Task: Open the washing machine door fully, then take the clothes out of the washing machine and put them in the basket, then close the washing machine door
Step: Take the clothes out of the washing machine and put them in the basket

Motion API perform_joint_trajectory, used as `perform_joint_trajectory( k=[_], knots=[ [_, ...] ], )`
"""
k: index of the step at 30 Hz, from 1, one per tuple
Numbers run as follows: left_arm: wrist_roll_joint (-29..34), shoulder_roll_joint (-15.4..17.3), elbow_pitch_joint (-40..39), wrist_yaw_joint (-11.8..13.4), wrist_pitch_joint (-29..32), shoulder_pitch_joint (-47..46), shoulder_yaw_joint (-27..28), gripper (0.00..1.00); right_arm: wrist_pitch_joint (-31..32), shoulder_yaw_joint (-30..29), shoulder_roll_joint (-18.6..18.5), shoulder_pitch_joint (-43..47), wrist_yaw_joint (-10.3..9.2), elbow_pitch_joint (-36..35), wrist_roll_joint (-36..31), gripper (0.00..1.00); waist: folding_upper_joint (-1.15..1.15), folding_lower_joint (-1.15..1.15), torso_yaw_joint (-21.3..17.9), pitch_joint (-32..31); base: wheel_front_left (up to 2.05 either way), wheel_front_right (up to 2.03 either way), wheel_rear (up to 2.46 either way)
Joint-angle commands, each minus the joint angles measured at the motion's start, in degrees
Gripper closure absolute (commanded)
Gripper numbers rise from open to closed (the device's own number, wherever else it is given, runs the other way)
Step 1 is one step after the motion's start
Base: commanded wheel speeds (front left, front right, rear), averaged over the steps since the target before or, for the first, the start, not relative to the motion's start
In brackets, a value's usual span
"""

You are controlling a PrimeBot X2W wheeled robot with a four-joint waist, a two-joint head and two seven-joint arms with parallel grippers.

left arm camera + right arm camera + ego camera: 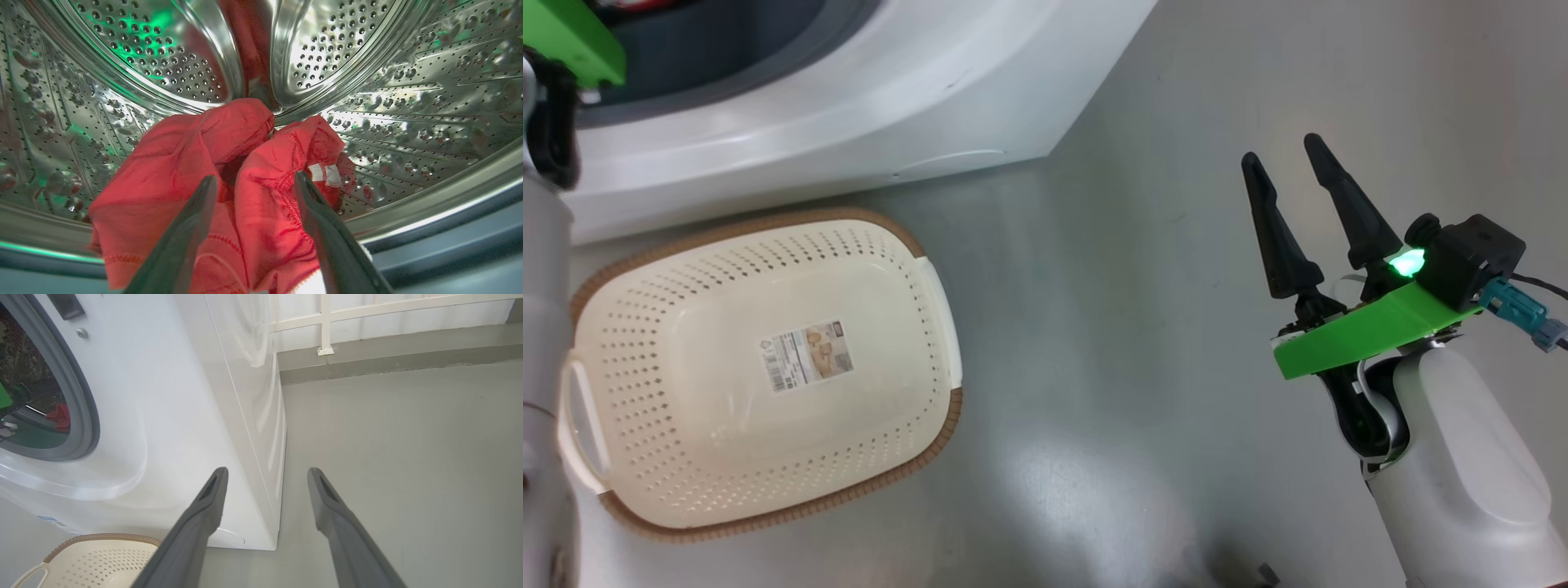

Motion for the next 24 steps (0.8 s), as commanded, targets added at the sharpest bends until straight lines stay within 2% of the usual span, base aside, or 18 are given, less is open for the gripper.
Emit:
perform_joint_trajectory(
  k=[1,13,24],
  knots=[
    [-0.11,2.75,0.23,0.75,0.64,-2.39,0.77,0.00,-0.67,1.04,0.41,0.61,0.09,-1.46,-0.42,0.00,0.00,0.00,-0.66,1.02,0.00,0.00,0.00],
    [1.77,4.58,8.17,2.18,5.28,-8.22,-1.80,0.00,-0.67,1.52,1.49,0.32,0.09,-1.52,-0.34,0.00,0.00,0.00,-2.63,2.46,0.00,0.00,0.00],
    [0.11,4.47,11.48,1.11,10.82,-8.62,-2.01,0.00,-0.67,1.07,1.79,0.49,0.09,-1.28,-0.47,0.00,0.00,0.00,-3.08,2.60,0.00,0.00,0.00]
  ],
)
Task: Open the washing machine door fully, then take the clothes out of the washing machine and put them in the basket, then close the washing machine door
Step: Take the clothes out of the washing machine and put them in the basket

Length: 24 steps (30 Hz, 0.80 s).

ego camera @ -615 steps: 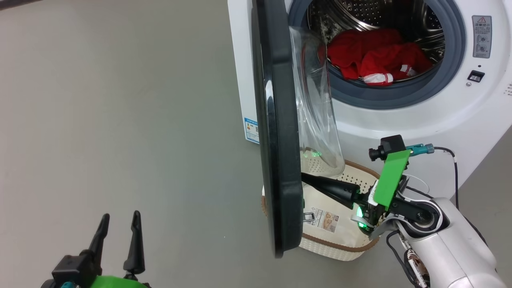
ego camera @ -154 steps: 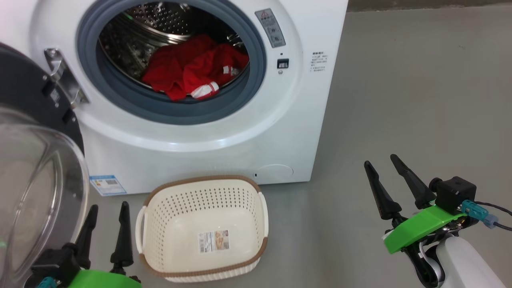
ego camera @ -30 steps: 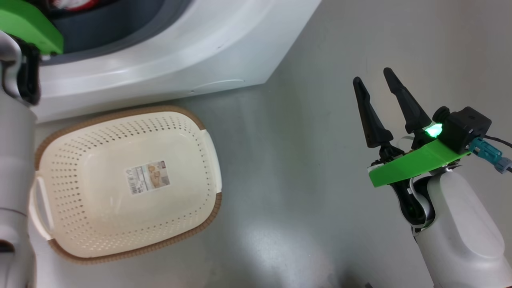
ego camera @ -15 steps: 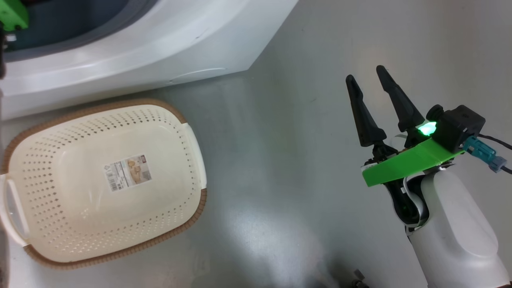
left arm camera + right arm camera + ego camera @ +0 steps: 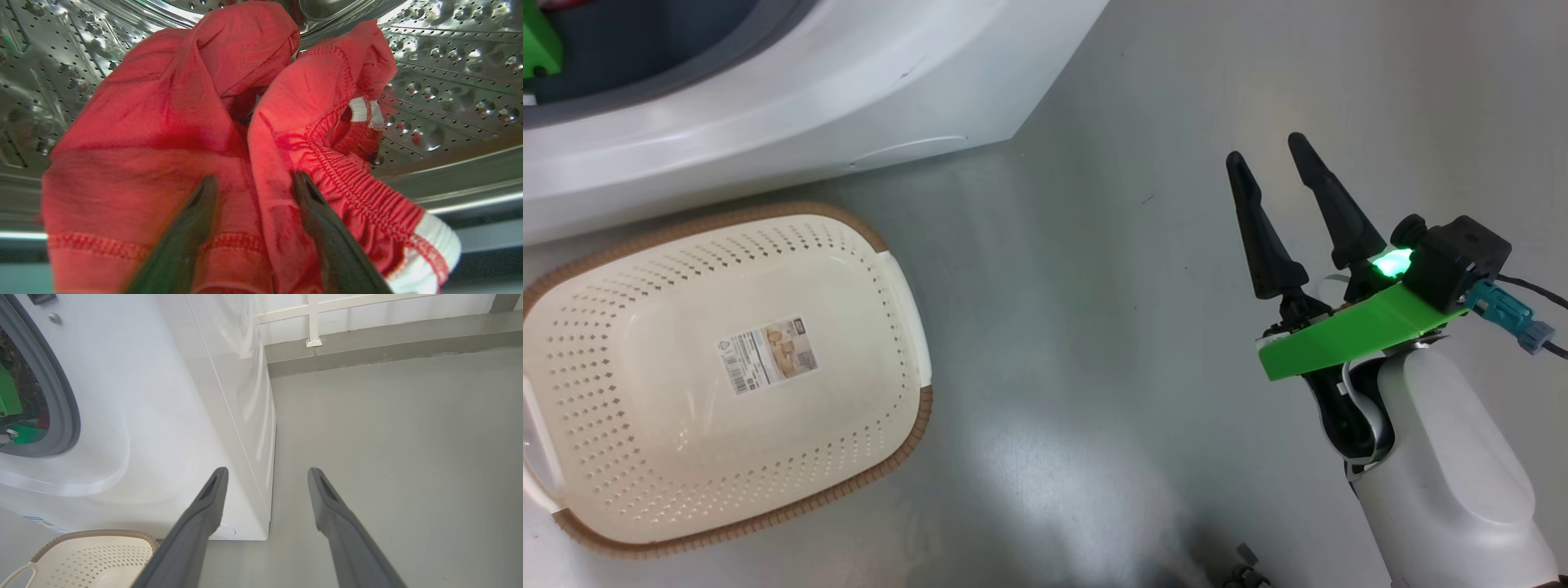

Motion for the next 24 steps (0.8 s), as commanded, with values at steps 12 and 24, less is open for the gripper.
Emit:
perform_joint_trajectory(
  k=[12,24],
  knots=[
    [-0.98,2.13,0.19,-0.74,-0.37,0.54,-0.69,1.00,-0.27,1.04,0.46,0.44,0.09,-0.36,-0.57,0.00,0.00,0.00,0.19,-1.07,0.00,0.00,0.00],
    [-2.02,-0.07,0.31,-2.31,-6.46,4.18,-1.80,1.00,-0.27,1.23,0.07,1.44,0.09,0.43,-0.48,0.00,0.00,0.00,1.35,-6.13,0.00,0.00,0.00]
  ],
)
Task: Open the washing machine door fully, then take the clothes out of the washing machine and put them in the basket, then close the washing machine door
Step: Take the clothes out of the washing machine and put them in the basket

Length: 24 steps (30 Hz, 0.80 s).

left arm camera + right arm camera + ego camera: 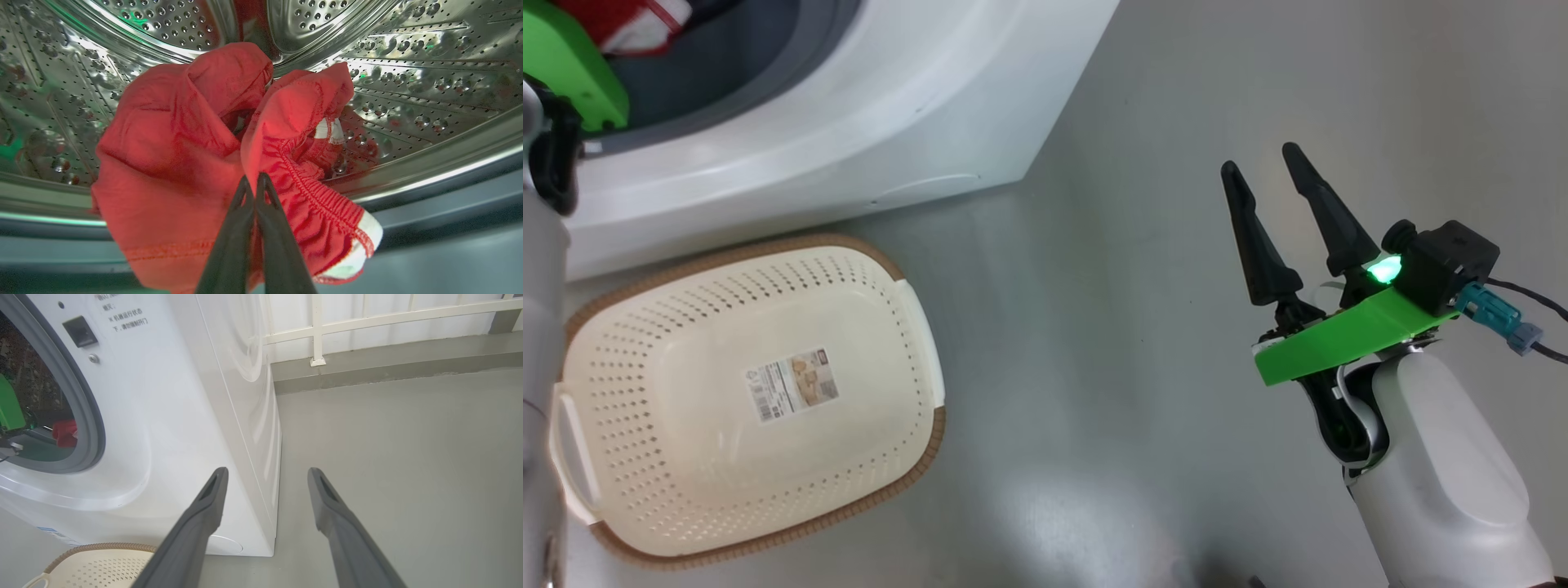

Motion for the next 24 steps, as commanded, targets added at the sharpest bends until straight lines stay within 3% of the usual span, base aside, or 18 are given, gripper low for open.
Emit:
perform_joint_trajectory(
  k=[1,14,24],
  knots=[
    [-0.53,1.91,-1.01,-0.82,-1.43,0.80,0.16,1.00,-0.27,1.05,-0.10,1.52,0.09,-0.86,-0.14,0.00,0.00,0.00,0.72,-1.75,0.00,0.00,0.00],
    [-1.79,-0.24,-2.02,-1.83,-8.52,5.86,-1.31,1.00,-0.27,1.36,-1.06,3.33,0.09,0.29,0.41,0.00,0.00,0.00,2.77,-7.66,0.00,0.00,0.00],
    [-3.06,-2.01,-7.90,-2.03,-12.38,11.75,-4.43,1.00,-0.27,0.88,-1.90,5.06,0.09,0.96,0.67,0.00,0.00,0.00,5.31,-12.01,0.00,0.00,0.00]
  ],
)
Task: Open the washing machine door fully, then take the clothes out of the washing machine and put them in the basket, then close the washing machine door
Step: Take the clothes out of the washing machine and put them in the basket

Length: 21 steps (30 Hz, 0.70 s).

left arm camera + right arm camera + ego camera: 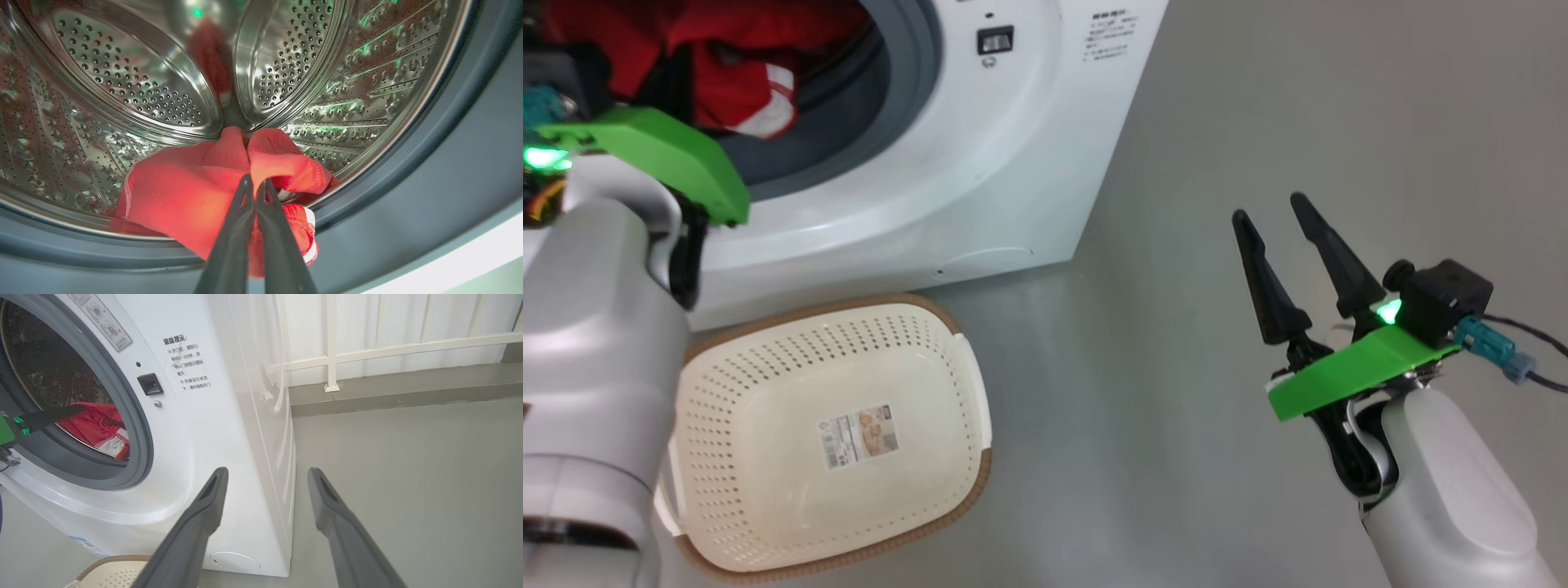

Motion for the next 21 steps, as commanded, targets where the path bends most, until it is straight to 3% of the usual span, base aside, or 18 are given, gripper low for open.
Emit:
perform_joint_trajectory(
  k=[1,17,21],
  knots=[
    [-0.67,2.02,-2.67,-0.17,-0.94,0.87,0.02,1.00,-0.27,0.67,-0.31,1.99,0.09,-0.91,0.51,0.00,0.00,0.00,1.46,-1.93,0.00,0.00,0.00],
    [-6.26,5.23,-23.01,-0.18,-1.60,16.42,-2.75,1.00,-0.27,0.11,-1.43,5.56,0.09,0.47,1.21,0.00,0.00,0.00,5.71,-9.94,0.00,0.00,0.00],
    [-7.22,6.28,-30.51,0.88,-0.74,21.21,-2.46,1.00,-0.27,-0.26,-1.30,6.31,0.09,0.62,1.38,0.00,0.00,0.00,6.88,-11.40,0.00,0.00,0.00]
  ],
)
